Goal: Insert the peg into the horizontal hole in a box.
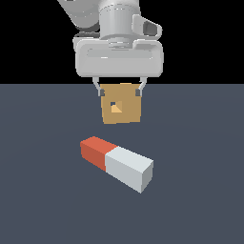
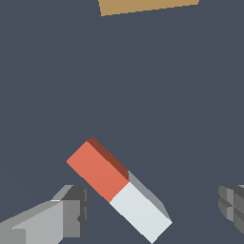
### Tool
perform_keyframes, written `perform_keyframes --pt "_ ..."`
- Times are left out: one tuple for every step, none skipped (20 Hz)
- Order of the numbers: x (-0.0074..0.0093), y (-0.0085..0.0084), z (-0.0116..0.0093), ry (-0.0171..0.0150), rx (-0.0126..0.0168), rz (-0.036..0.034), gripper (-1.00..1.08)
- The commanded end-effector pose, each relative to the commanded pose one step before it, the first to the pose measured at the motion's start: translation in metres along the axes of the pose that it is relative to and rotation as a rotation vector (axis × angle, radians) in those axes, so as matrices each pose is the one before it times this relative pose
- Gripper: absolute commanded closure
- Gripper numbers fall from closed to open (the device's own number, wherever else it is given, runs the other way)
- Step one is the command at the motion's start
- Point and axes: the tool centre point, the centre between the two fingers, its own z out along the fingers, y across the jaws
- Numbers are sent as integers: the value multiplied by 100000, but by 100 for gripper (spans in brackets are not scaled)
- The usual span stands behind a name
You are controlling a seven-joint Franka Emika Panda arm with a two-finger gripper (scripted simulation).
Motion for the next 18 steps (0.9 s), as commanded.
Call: perform_keyframes --pt "-292 -106 290 5 11 -2246 -92" --pt "-139 -50 142 5 -8 -1170 -92" --pt "-153 -54 155 5 -8 -1280 -92" --pt "-166 -59 169 6 -9 -1391 -92" --pt "-179 -63 183 7 -10 -1503 -92" --pt "-192 -68 196 7 -11 -1614 -92" --pt "-206 -72 210 8 -11 -1725 -92" --pt "-220 -76 224 8 -12 -1837 -92" --pt "-234 -80 237 9 -13 -1949 -92" --pt "-247 -84 251 9 -14 -2062 -92" --pt "-261 -88 264 10 -15 -2167 -92" --pt "-264 -89 268 10 -15 -2194 -92" --pt "-265 -88 268 10 -15 -2197 -92" --pt "-266 -88 269 10 -15 -2201 -92" --pt "-267 -88 270 10 -16 -2205 -92" --pt "-268 -87 270 10 -16 -2211 -92" --pt "-269 -87 271 10 -16 -2217 -92" --pt "-271 -87 272 10 -16 -2223 -92"
